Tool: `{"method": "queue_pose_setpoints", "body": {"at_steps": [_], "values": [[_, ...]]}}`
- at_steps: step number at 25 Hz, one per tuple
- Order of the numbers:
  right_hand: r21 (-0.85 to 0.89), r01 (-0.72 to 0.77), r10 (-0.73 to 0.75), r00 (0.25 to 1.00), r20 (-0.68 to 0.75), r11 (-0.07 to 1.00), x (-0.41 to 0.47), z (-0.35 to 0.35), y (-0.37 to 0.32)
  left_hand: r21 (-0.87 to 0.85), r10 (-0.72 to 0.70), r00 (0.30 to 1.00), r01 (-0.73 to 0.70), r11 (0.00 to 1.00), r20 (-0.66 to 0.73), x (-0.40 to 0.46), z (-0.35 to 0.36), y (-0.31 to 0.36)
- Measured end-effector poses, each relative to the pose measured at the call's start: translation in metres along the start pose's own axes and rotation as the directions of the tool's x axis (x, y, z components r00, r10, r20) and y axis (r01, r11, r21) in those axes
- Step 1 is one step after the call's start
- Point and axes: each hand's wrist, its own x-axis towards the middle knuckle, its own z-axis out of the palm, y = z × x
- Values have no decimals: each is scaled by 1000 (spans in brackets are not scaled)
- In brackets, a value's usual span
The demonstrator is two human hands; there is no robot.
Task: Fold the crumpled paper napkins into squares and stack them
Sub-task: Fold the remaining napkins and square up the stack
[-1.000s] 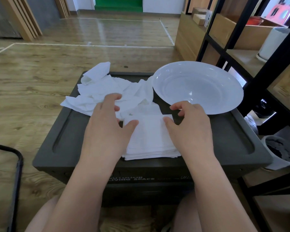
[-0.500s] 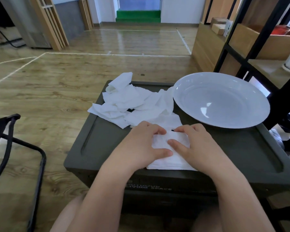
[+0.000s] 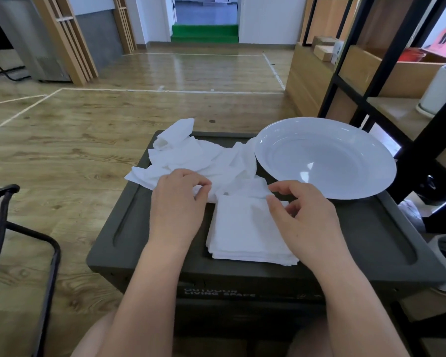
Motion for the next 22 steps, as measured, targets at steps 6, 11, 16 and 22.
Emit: {"method": "queue_pose_setpoints", "body": {"at_steps": [6, 11, 16, 22], "values": [[10, 1, -1, 1000, -13, 1000, 1, -2, -1, -63, -99, 992, 104, 993, 80, 5, 3, 19], [43, 15, -15, 1000, -6, 999, -2, 1, -2, 39, -131, 975, 126, 991, 178, 15, 1, 34], [61, 91, -92, 996, 8, 994, 0, -8, -1, -39, 210, 976, -212, 976, -47, 7, -34, 49], [366, 123, -156, 986, 61, 923, -2, -11, -10, -230, 412, 893, -369, 900, 182, -6, -84, 44]]}}
